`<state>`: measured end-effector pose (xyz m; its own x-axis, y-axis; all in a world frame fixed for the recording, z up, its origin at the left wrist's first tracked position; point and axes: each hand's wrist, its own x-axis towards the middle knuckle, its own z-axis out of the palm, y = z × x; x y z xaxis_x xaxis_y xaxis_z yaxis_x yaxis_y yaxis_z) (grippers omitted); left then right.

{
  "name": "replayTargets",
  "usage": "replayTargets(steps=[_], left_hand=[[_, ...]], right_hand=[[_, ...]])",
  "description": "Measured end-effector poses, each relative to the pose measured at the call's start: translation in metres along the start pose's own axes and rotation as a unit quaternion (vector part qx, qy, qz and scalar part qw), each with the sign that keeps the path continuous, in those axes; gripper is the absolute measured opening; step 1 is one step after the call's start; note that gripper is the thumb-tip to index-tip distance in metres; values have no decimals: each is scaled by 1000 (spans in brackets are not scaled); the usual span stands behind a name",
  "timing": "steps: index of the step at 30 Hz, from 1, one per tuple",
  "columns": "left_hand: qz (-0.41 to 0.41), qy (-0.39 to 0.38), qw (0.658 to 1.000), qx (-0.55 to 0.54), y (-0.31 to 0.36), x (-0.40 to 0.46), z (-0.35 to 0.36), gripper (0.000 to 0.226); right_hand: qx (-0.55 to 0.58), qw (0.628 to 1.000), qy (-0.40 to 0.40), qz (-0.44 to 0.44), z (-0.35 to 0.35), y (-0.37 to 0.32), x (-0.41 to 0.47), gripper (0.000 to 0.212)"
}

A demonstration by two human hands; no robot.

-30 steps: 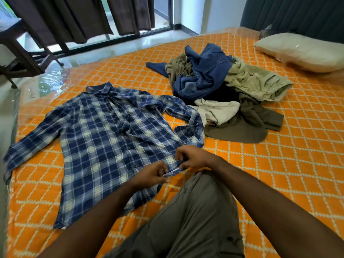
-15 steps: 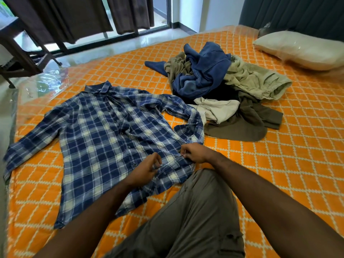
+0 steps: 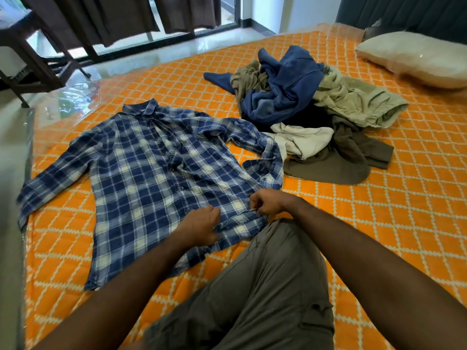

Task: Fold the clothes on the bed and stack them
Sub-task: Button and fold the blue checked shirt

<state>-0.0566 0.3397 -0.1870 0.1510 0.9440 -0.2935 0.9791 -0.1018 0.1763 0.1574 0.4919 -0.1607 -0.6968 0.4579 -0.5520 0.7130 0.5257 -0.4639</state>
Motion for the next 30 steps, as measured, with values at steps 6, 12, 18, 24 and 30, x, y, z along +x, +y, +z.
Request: replayTargets(steps=[6,12,18,24,30], left_hand=[[47,-163,944,-283,-14,-20,-14,14],[90,-51,985,-139,-25,-64,2,34],[18,23,999,28,-28,-105,35,58],[-60,98,978,-175,-35,-105,22,16],[-97,120,955,-255,-54,-98,12,31]], right_hand=[[-58,997,-50,18,-1,-13,-8,31],[-52,997,-21,-51,11,-42,-4,18],[-110,979,-24,-167,69,-87,11,53],[-192,964,20,-183,83,-103,13,41],[-46,988,75,-130,70,-98,16,31]])
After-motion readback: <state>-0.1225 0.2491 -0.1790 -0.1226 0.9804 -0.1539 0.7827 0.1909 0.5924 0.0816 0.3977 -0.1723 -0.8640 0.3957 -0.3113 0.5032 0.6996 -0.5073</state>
